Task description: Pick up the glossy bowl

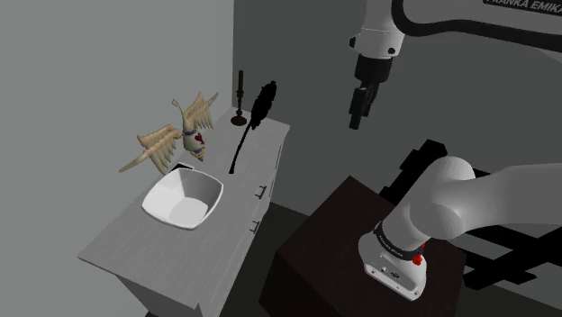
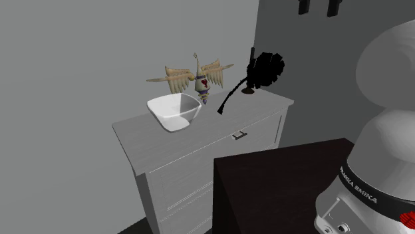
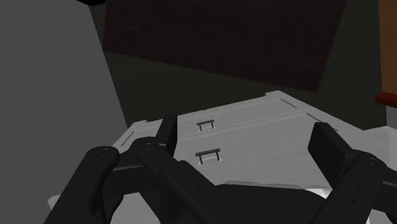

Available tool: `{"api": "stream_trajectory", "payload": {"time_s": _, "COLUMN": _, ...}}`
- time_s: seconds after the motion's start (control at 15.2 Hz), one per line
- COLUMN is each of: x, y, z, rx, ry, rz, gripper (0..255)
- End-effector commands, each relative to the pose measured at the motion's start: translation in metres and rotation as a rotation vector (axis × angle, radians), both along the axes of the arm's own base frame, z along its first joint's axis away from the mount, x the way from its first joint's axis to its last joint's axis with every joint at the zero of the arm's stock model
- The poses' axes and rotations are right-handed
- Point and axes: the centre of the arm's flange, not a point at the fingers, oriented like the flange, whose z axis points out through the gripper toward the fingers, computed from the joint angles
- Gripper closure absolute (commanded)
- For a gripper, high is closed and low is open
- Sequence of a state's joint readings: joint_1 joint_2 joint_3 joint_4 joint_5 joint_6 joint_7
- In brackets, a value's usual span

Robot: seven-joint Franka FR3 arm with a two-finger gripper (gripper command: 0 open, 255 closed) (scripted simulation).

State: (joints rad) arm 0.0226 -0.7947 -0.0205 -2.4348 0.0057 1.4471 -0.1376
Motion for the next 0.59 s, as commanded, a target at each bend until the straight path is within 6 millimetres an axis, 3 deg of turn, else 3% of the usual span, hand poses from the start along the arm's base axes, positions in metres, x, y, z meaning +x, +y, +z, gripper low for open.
{"api": "stream_trajectory", "payload": {"time_s": 0.0, "x": 0.0, "y": 0.0, "z": 0.0, "rx": 0.0, "ry": 0.0, "rz": 0.0, "gripper": 0}}
{"api": "stream_trajectory", "payload": {"time_s": 0.53, "x": 0.064, "y": 0.032, "z": -0.069, "rx": 0.052, "ry": -0.032, "rz": 0.035, "gripper": 0}}
